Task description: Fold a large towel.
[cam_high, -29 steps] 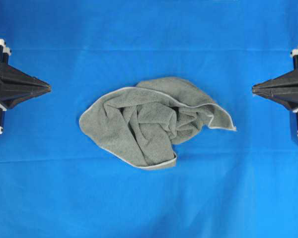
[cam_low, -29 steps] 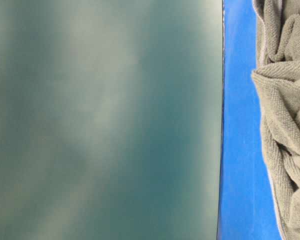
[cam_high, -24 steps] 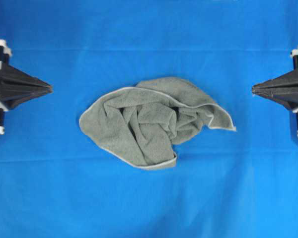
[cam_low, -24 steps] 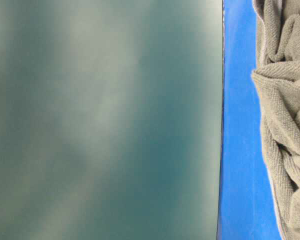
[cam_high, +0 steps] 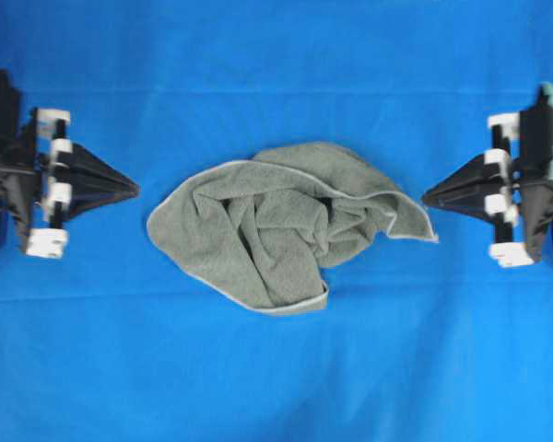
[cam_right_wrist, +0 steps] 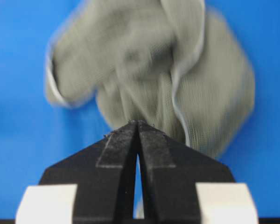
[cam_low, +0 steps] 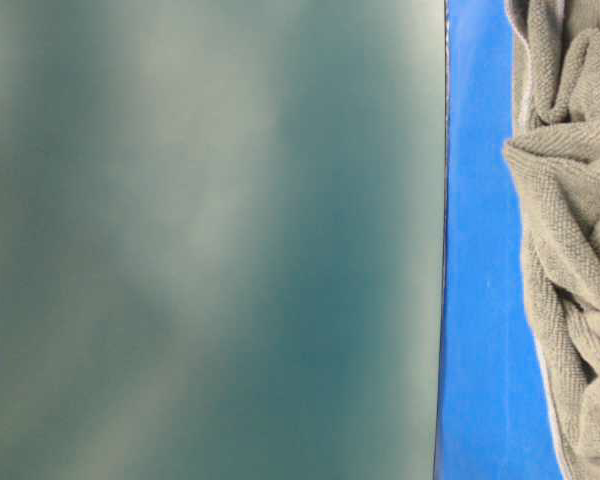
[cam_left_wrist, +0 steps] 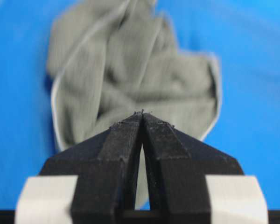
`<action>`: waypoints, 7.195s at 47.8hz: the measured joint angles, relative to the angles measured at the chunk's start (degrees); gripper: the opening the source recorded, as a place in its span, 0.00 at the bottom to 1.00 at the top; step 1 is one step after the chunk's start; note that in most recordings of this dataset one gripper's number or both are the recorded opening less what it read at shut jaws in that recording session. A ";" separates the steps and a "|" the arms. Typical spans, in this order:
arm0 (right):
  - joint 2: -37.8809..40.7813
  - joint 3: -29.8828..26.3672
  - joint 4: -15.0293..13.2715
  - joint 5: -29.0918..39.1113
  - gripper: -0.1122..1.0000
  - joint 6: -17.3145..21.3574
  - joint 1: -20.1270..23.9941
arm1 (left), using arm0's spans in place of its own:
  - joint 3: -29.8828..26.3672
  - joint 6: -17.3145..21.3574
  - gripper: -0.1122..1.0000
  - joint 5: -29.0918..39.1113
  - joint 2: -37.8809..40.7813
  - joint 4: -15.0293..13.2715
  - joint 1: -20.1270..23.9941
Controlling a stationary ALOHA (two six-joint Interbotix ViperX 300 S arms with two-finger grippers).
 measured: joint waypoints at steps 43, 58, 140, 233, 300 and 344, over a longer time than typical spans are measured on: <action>24.87 -2.72 0.00 -1.05 0.39 2.46 -4.04 | -8.79 -3.87 0.62 2.46 35.51 0.53 4.83; 21.36 -4.31 -0.09 4.48 0.11 1.93 -4.04 | -12.57 2.72 0.11 16.96 32.34 0.97 5.01; -9.05 -51.06 1.14 42.98 0.11 2.37 6.15 | -58.80 9.32 0.11 61.35 -5.19 1.14 -2.37; 3.08 -15.03 -16.70 46.32 0.11 26.28 -7.38 | -24.17 10.90 0.11 42.63 11.43 1.14 15.29; 17.23 -9.49 -2.20 22.94 0.63 33.75 19.16 | -14.41 -1.49 0.68 28.30 16.08 1.23 -11.69; 18.81 -2.72 -34.63 15.12 0.63 37.00 -20.39 | -20.48 26.63 0.68 18.28 30.94 1.49 27.33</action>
